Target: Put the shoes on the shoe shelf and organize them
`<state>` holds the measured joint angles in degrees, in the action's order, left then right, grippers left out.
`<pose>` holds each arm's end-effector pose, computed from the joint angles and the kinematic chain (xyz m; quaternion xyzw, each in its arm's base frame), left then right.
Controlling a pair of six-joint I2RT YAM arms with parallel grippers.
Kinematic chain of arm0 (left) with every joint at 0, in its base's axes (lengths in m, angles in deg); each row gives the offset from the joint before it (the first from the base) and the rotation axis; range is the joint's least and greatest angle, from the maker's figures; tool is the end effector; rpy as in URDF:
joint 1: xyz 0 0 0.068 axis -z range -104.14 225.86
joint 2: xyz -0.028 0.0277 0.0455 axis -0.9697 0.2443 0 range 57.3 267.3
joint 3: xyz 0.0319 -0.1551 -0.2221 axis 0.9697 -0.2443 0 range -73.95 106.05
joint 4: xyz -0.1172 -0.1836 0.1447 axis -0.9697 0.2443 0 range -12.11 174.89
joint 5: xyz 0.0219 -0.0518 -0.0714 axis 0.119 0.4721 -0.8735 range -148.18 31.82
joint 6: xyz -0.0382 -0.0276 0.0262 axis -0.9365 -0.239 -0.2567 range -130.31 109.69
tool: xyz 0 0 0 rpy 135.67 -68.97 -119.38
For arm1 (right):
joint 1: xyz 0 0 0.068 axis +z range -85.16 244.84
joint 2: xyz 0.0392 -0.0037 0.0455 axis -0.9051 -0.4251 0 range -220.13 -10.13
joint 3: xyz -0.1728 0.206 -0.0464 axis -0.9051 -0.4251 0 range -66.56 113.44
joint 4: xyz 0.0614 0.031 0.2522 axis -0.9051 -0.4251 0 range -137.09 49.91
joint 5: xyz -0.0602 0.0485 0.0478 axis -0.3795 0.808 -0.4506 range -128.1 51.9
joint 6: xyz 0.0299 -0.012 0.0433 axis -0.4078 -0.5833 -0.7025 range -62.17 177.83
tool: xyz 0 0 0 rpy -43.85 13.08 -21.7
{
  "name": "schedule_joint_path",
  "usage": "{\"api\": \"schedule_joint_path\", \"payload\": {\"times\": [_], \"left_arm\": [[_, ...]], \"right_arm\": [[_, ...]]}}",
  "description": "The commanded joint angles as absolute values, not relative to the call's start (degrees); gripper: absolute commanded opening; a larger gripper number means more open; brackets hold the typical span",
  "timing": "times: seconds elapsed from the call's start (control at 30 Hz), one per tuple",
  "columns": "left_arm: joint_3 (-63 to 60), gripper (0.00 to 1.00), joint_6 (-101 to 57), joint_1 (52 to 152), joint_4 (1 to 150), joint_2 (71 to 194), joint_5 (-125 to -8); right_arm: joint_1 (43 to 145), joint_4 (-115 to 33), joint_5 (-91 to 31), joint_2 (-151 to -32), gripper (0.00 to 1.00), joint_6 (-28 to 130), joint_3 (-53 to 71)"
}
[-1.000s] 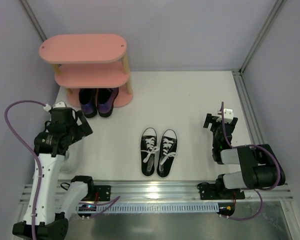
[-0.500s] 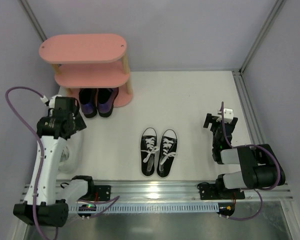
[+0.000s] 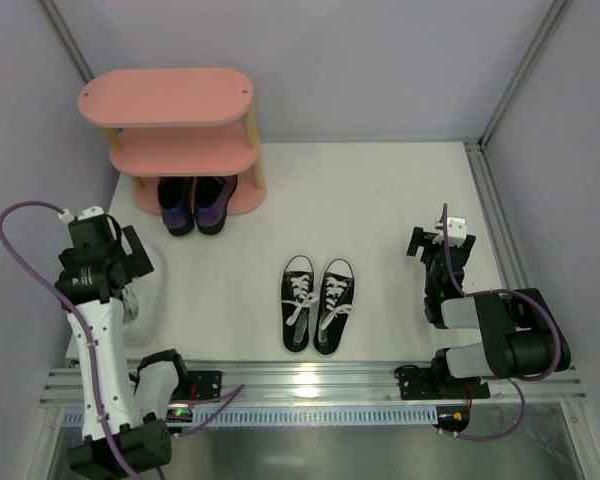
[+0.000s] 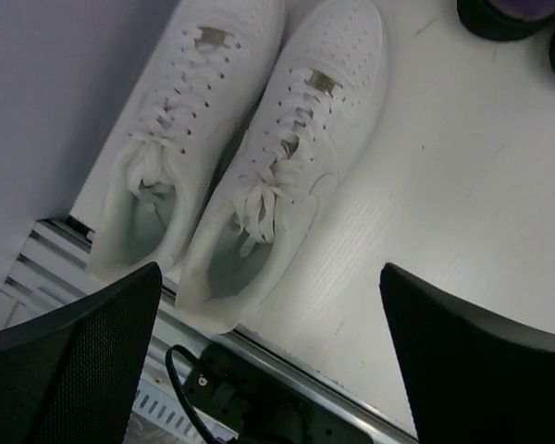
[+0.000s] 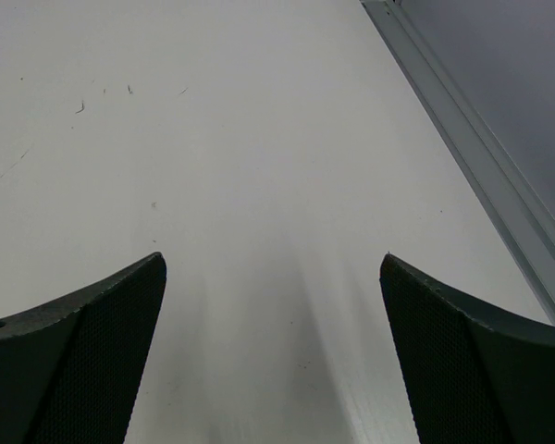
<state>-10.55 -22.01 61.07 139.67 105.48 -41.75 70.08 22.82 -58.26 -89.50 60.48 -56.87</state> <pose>0.1320 0.0453 0.3539 -0.2622 0.8829 0.1426 0.3625 0.2195 0.0077 0.1514 0.0653 0.7423 -0.1160 0.6567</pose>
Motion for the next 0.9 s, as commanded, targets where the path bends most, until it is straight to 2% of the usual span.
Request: {"api": "schedule_joint_path", "payload": {"times": [0.0, 0.17, 0.2, 0.27, 0.43, 0.53, 0.87], "left_arm": [[-13.11, 0.97, -10.96, 53.55, 133.63, 106.33, -61.98], [-13.31, 0.99, 2.86, 49.25, 130.96, 109.76, -54.13], [-10.78, 0.99, 7.4, 47.23, 133.33, 111.68, -62.06], [-8.74, 0.99, 12.26, 41.35, 142.35, 114.06, -69.22], [-10.22, 1.0, 26.5, 30.44, 144.25, 118.19, -76.52], [-10.31, 1.0, 32.73, 28.57, 150.12, 120.48, -79.01], [-21.47, 0.99, 31.72, 28.05, 140.4, 121.89, -72.08]], "right_arm": [[69.85, 27.23, -57.88, -88.7, 0.97, 59.32, -56.1], [69.85, 27.23, -57.79, -88.7, 0.97, 59.32, -56.1], [69.94, 27.23, -57.79, -88.79, 0.97, 59.32, -56.1], [69.85, 27.23, -57.88, -88.79, 0.97, 59.32, -56.1], [69.94, 27.14, -57.88, -88.7, 0.97, 59.32, -56.1], [69.85, 27.23, -57.79, -88.79, 0.97, 59.23, -56.1], [69.85, 27.23, -57.79, -88.79, 0.97, 59.32, -56.1]]}}
